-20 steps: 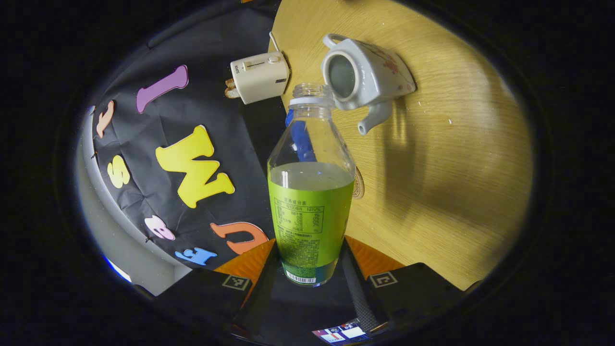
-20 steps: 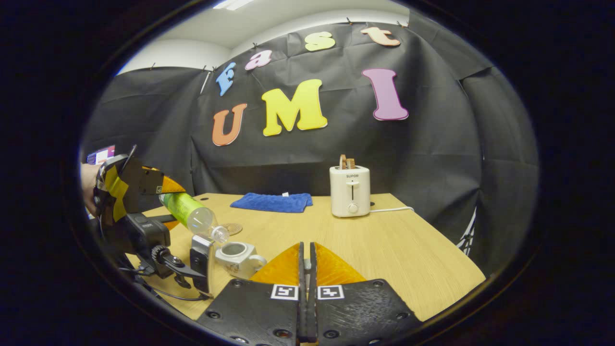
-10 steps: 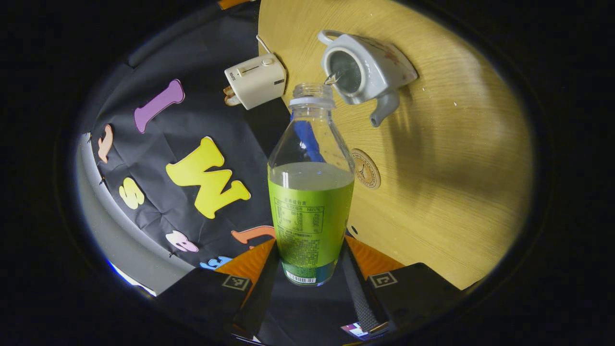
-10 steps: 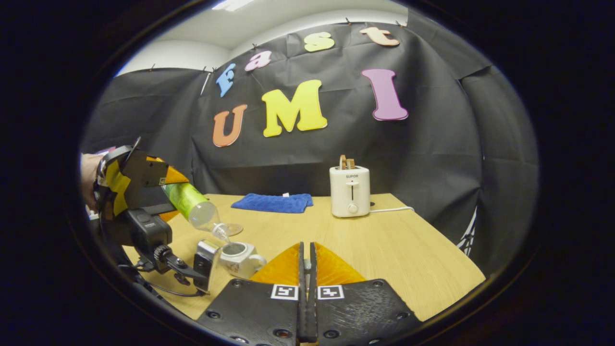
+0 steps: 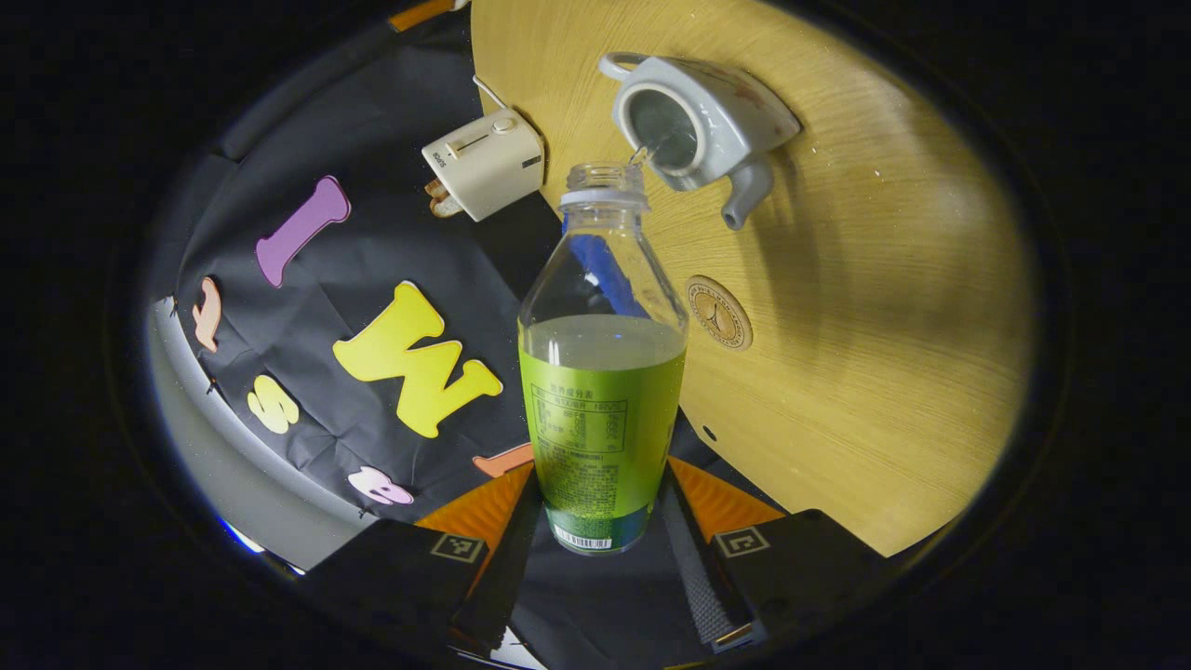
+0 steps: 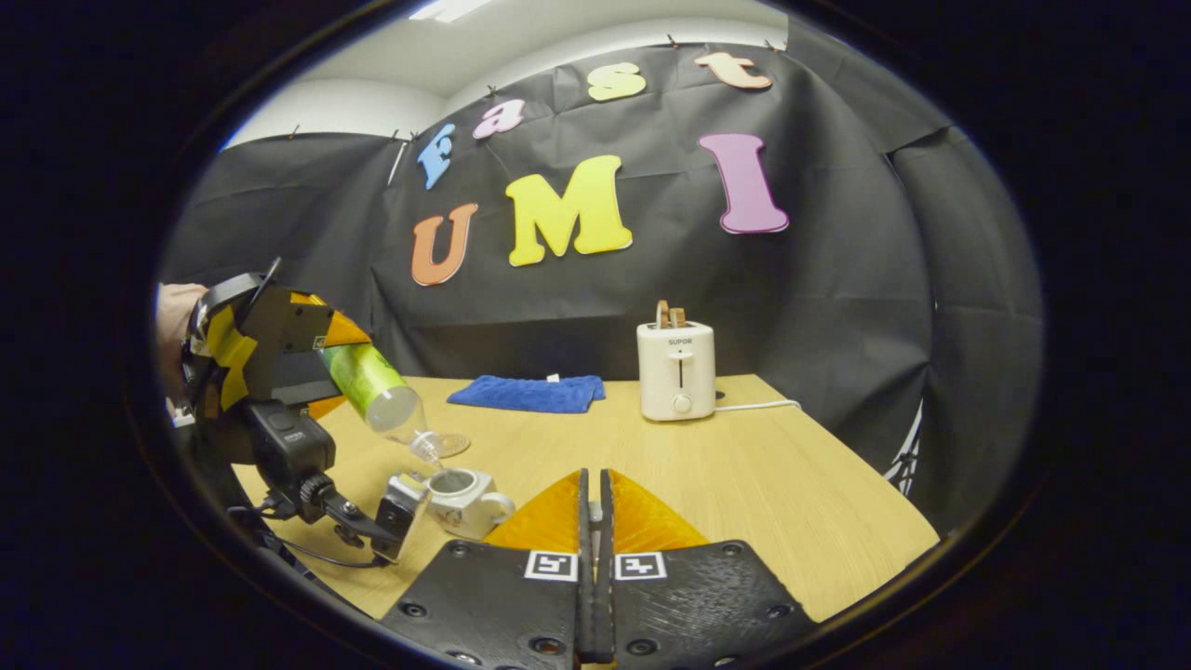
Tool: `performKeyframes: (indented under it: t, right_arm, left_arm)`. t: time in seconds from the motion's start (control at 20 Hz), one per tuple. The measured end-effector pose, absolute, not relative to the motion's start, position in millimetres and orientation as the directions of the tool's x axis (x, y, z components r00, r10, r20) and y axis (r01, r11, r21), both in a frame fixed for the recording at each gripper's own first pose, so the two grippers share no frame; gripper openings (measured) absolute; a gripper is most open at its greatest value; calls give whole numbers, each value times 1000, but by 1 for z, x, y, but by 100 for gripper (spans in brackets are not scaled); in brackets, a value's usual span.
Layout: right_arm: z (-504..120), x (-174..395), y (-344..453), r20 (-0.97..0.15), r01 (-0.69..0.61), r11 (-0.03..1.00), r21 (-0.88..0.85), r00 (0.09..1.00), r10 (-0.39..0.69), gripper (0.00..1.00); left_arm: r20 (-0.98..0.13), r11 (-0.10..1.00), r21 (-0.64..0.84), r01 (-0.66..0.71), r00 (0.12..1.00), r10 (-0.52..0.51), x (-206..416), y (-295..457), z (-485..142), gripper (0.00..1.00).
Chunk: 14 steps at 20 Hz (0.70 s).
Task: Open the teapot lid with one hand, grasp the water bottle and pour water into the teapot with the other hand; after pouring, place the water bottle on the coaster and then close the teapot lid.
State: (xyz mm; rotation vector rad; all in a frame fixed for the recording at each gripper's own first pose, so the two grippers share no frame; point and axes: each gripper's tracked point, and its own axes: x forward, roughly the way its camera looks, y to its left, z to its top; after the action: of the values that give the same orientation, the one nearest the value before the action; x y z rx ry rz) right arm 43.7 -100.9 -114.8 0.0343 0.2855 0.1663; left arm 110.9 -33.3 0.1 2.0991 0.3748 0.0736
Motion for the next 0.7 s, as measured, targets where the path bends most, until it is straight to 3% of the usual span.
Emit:
performKeyframes:
  t: [0.4,0.45,0.55,0.7]
  right_arm:
    - [-116,43,-98,-281,-165,984,60,943,176,0]
    - [-116,44,-98,-282,-165,984,61,943,176,0]
    - [-117,43,-99,-283,-163,985,62,943,175,0]
    - [-117,44,-100,-284,-161,985,61,943,172,0]
  left_arm:
    - [-29,-572,802,171,968,249,116,-40,12,75]
    - [-23,-574,802,168,968,250,116,-39,12,77]
    - [-27,-574,802,165,970,240,117,-41,11,72]
    - [-24,-576,801,160,971,236,116,-41,11,75]
